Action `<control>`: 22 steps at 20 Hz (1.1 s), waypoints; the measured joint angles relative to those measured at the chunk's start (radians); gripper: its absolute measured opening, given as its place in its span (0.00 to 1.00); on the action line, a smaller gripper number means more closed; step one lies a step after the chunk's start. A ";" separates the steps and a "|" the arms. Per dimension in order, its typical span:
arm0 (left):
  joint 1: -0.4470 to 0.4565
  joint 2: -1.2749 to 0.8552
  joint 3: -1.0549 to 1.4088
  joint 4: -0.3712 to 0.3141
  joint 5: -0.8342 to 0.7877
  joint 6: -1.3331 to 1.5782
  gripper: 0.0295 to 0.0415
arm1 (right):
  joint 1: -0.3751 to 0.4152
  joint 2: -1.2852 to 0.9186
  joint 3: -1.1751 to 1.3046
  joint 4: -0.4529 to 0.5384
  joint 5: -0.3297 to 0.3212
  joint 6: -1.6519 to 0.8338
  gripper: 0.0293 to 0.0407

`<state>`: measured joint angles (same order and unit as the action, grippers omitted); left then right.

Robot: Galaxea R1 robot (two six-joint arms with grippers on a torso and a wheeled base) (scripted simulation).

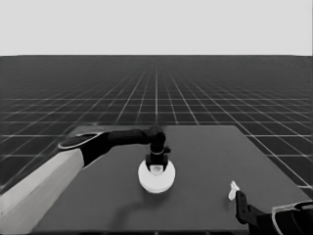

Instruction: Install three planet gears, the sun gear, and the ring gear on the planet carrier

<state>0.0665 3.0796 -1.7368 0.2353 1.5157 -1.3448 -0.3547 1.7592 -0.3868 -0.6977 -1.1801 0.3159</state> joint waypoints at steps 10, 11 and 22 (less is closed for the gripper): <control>0.017 -0.001 -0.004 0.003 -0.001 0.041 0.44 | 0.000 0.000 0.000 0.000 0.000 0.000 0.81; 0.018 -0.001 -0.004 0.003 -0.001 0.050 0.44 | 0.000 0.000 0.000 0.000 0.000 0.000 0.81; 0.019 -0.001 -0.004 0.003 -0.001 0.146 0.44 | 0.000 0.000 0.000 0.000 0.000 0.000 0.81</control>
<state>0.0851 3.0786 -1.7405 0.2387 1.5144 -1.1992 -0.3547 1.7592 -0.3868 -0.6977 -1.1801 0.3159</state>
